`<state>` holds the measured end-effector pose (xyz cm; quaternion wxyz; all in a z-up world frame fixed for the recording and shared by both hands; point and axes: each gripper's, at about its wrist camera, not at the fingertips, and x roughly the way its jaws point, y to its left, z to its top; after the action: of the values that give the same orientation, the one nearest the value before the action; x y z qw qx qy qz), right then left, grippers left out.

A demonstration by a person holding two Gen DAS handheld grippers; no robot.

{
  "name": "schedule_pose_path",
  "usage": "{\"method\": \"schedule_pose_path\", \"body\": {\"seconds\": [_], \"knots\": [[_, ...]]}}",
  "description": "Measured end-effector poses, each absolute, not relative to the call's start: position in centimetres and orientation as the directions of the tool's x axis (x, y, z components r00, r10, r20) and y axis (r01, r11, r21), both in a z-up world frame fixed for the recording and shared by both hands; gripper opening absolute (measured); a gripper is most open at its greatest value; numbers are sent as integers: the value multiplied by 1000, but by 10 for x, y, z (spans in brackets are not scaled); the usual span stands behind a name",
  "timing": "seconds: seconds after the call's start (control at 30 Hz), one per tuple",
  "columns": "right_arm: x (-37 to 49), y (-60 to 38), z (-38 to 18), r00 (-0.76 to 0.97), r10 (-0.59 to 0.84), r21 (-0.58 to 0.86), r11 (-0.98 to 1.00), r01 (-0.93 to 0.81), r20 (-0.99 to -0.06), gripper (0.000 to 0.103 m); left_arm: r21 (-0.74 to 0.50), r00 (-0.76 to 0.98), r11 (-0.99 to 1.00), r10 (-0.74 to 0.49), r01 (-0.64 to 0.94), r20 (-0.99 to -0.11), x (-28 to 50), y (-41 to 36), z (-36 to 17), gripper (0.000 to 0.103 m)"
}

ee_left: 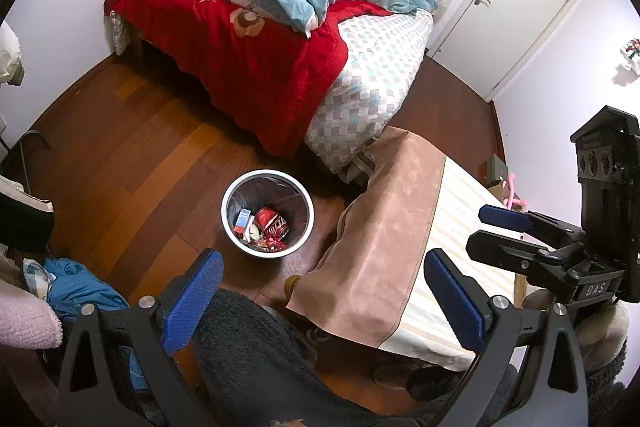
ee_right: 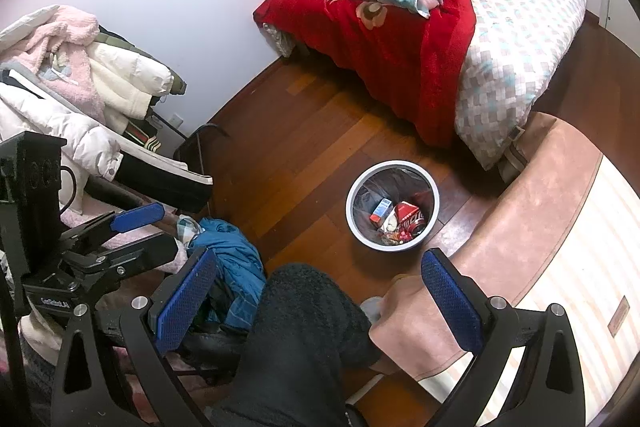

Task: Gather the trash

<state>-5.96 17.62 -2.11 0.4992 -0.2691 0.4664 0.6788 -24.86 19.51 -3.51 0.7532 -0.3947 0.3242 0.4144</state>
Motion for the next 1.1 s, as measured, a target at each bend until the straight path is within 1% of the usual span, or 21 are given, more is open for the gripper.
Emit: {"method": "schedule_pose_path", "body": {"seconds": [1.1], "knots": [[-57, 170, -25, -374, 407, 372, -87, -924, -833, 103, -334, 456, 352, 359, -874, -815, -243, 193, -35, 103]]}}
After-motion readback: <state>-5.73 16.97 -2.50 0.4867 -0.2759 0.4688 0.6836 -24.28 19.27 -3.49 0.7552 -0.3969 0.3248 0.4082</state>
